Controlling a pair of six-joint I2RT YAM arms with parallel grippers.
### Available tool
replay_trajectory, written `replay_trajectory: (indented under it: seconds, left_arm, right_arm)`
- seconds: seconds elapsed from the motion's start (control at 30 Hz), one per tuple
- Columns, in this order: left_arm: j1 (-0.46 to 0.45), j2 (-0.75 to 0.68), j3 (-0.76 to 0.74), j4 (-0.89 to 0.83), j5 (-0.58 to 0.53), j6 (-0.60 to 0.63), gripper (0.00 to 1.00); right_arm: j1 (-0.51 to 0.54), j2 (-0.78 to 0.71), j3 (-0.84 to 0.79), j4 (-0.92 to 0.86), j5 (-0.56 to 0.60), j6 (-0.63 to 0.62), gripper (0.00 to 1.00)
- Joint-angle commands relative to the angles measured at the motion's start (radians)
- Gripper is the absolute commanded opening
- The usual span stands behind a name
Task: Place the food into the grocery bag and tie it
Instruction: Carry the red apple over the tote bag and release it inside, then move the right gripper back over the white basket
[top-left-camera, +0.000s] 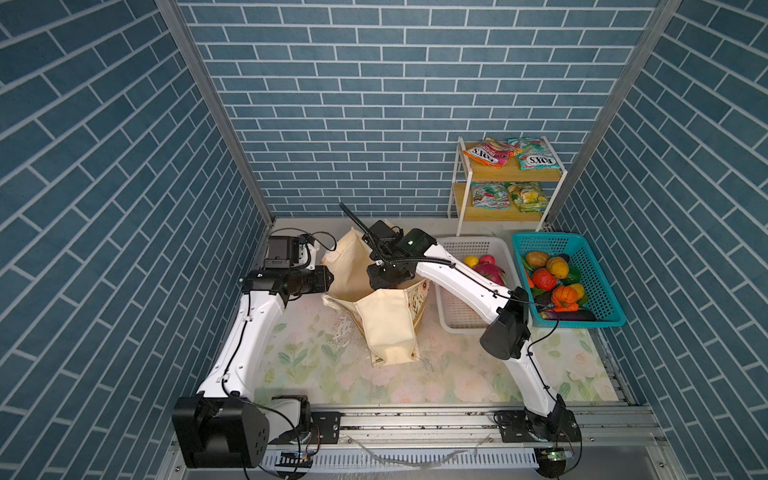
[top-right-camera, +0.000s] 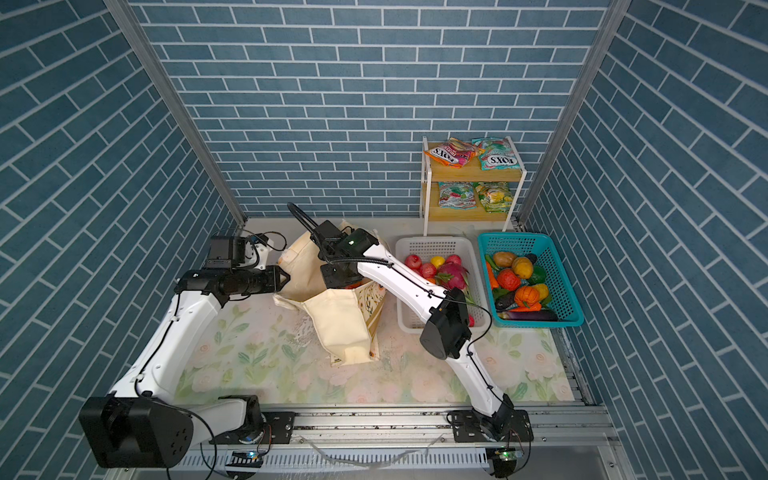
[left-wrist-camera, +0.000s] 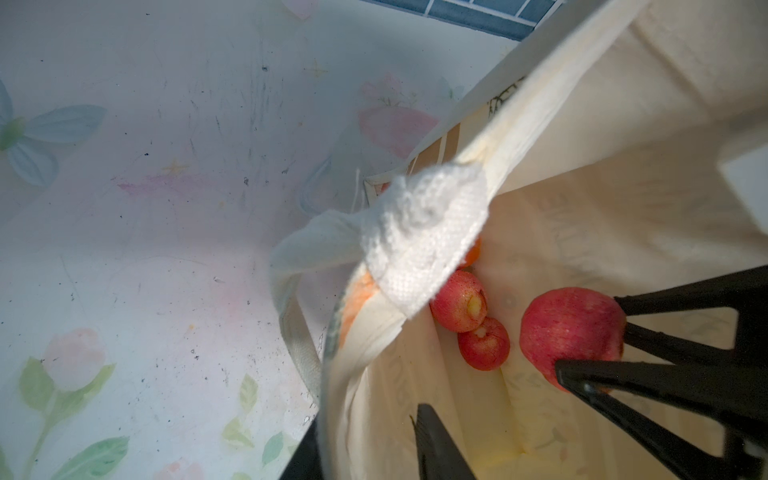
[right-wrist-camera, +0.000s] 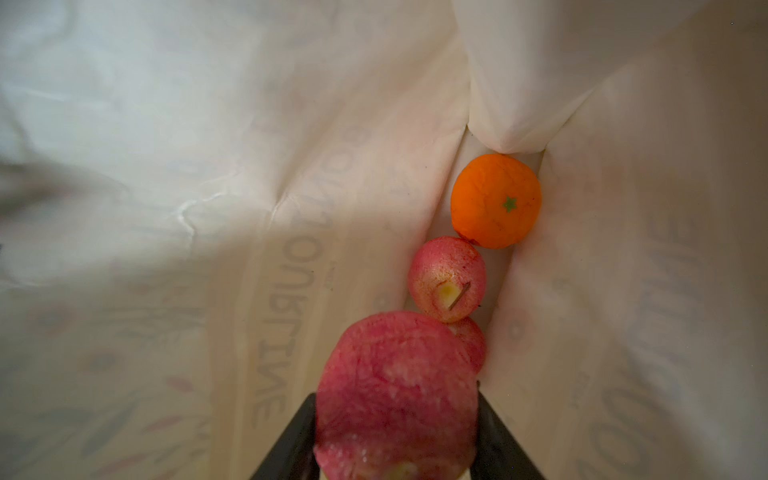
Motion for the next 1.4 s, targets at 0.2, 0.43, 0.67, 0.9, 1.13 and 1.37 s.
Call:
replay_trajectory:
  seconds: [0.2,0.43,0.67,0.9,1.13,1.37]
  left_arm:
    - [-0.002,-0.021,-0.011,-0.011,-0.004,0.007,0.36]
    - [-0.002,-0.020,-0.012,-0.010,-0.005,0.007,0.36]
    - [-0.002,-0.018,-0.012,-0.011,-0.006,0.007,0.36]
    - [-0.002,-0.019,-0.012,-0.010,-0.007,0.007,0.36]
    - [-0.002,-0.019,-0.012,-0.007,-0.003,0.006,0.36]
    - [-0.002,-0.017,-0.012,-0.007,-0.004,0.004,0.36]
  right_arm:
    - [-0.001,0.029,0.011,-0.049,0.050,-0.048,0.59]
    - [0.000,-0.031,0.050,-0.049,0.101,-0.062,0.99]
    - [0.004,-0.283,0.072,0.031,0.294,-0.117,0.99]
    - [-0.015,-0.703,-0.367,0.406,0.472,-0.242,0.99]
    - [-0.158,-0.988,-0.768,0.566,0.558,-0.123,0.93]
    - [-0.372,-1.027,-0.934,0.376,0.462,0.148,0.91]
